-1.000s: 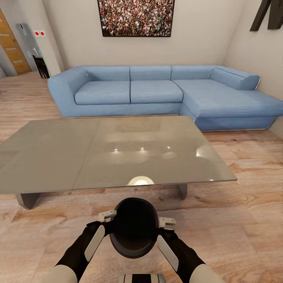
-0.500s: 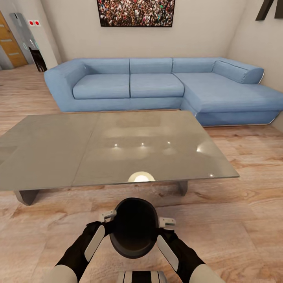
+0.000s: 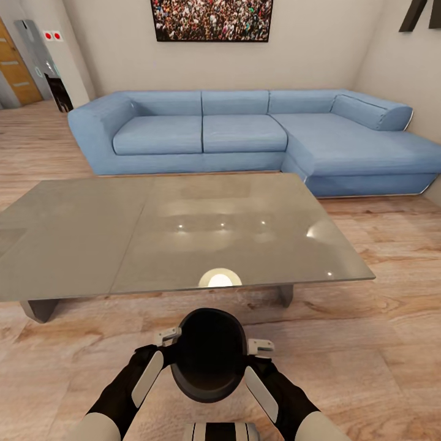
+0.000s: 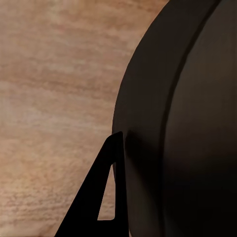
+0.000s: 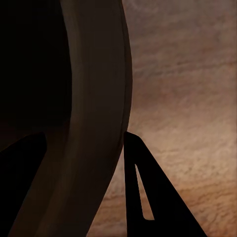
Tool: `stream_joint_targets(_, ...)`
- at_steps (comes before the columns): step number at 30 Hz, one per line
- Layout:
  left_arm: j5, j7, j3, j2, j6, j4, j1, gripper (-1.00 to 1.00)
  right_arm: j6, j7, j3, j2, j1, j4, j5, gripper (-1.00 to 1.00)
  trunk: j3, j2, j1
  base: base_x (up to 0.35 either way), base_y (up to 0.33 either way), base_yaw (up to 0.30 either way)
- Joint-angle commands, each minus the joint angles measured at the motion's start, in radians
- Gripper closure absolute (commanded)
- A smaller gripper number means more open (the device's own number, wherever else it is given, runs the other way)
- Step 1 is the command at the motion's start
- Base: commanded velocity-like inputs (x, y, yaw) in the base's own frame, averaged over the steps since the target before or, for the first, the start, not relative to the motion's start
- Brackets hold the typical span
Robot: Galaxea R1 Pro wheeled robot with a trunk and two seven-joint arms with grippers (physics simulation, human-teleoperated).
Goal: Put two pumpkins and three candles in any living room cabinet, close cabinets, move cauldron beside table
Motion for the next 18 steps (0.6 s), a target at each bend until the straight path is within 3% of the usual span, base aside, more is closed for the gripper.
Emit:
stream_joint_targets(1,-0.003,0.010,-0.001,0.001,0.008,0.000,-0.001,1.00,-0.006,0.000,0.012,0.000,-0.001,-0.029,-0.019,1.00,-0.001,0.000,0.000,0.000,0.000,0.000)
stream_joint_targets(18,-0.003,0.010,-0.001,0.001,0.008,0.002,-0.001,1.00,-0.006,0.000,0.012,0.000,-0.001,-0.029,-0.019,1.00,-0.001,0.000,0.000,0.011,0.000,0.000)
